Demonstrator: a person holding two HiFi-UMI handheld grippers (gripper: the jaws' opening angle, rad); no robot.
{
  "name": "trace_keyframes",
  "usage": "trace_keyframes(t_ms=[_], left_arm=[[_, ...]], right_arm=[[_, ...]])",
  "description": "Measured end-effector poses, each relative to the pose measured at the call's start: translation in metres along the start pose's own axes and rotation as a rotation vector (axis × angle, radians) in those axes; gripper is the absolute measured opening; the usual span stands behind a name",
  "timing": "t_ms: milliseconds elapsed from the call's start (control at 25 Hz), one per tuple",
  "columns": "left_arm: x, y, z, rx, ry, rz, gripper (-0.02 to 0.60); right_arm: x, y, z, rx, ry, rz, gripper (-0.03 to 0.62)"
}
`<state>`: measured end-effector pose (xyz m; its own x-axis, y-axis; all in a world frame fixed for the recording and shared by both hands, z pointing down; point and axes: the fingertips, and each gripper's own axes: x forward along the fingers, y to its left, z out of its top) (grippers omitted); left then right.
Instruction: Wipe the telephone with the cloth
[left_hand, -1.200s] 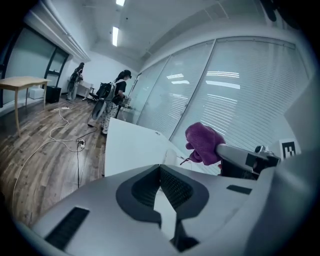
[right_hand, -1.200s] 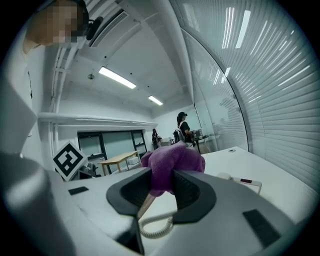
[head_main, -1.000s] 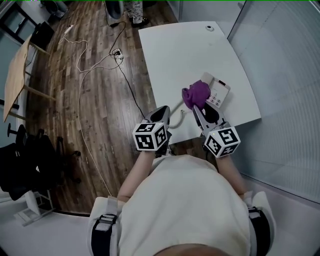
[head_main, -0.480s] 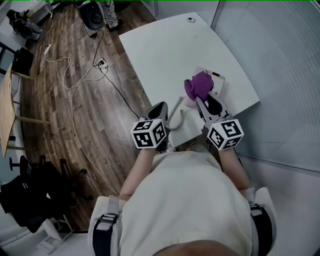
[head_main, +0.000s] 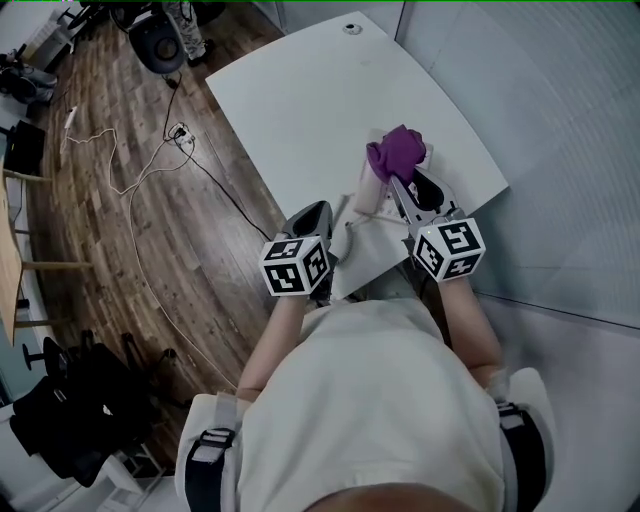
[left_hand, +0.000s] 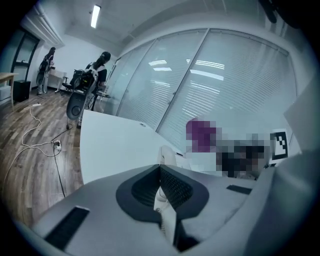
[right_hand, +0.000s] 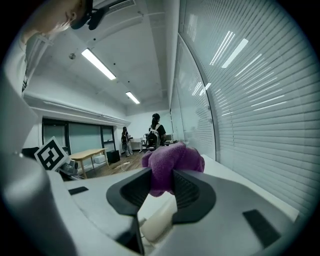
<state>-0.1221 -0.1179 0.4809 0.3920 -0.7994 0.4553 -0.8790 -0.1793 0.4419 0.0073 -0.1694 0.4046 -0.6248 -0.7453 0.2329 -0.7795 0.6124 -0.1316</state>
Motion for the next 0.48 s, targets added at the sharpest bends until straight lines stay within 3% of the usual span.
trace_keyframes(t_ms=[480], left_arm=[[0.042, 0.0, -0.003, -0.034, 0.051, 0.031, 0.021]], right_arm=[[0.062, -0.052, -0.004, -0.142, 0.089, -0.004, 0.13]])
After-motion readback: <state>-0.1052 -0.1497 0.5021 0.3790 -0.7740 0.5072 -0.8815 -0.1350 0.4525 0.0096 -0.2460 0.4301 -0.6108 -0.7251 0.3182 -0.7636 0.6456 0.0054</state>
